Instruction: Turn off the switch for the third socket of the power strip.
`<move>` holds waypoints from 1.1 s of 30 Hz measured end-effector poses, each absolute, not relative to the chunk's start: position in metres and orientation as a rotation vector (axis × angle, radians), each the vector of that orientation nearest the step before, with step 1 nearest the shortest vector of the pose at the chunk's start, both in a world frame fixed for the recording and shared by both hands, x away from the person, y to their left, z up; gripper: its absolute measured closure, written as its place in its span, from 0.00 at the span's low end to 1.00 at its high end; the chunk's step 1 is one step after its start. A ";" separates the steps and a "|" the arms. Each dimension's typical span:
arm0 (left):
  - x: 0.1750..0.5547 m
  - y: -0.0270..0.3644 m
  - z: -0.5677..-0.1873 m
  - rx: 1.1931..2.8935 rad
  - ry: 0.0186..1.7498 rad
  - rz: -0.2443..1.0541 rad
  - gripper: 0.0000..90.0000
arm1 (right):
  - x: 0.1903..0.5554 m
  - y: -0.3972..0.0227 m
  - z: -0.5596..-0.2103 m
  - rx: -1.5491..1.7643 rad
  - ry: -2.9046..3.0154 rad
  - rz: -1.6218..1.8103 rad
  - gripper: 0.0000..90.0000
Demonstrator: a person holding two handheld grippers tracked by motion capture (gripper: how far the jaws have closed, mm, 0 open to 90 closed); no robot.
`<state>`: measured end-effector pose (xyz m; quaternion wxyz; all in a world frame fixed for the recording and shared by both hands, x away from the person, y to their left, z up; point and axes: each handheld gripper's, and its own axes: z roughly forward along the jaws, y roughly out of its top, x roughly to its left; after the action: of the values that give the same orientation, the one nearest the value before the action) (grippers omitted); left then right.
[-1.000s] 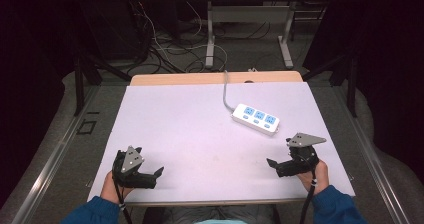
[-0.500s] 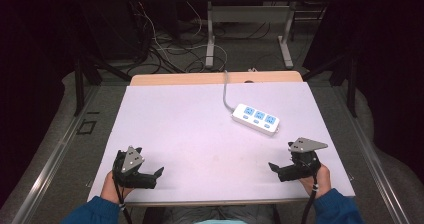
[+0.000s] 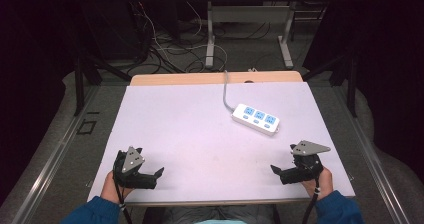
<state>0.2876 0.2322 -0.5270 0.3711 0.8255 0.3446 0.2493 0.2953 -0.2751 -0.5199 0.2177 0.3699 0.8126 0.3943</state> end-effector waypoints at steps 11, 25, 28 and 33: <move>0.287 0.232 -0.528 2.122 0.887 0.618 0.01 | 0.294 -0.276 -0.522 1.028 2.258 1.090 0.00; 0.287 0.230 -0.530 2.134 0.883 0.604 0.01 | 0.296 -0.277 -0.527 1.023 2.285 1.067 0.00; 0.287 0.230 -0.530 2.133 0.888 0.600 0.01 | 0.296 -0.277 -0.527 1.023 2.275 1.071 0.00; 0.287 0.229 -0.531 2.141 0.883 0.601 0.01 | 0.297 -0.276 -0.527 1.026 2.288 1.066 0.00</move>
<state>0.2874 0.2291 -0.5311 0.3658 0.8328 0.3435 0.2337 0.2971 -0.2764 -0.5271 0.2068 0.3685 0.8215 0.3828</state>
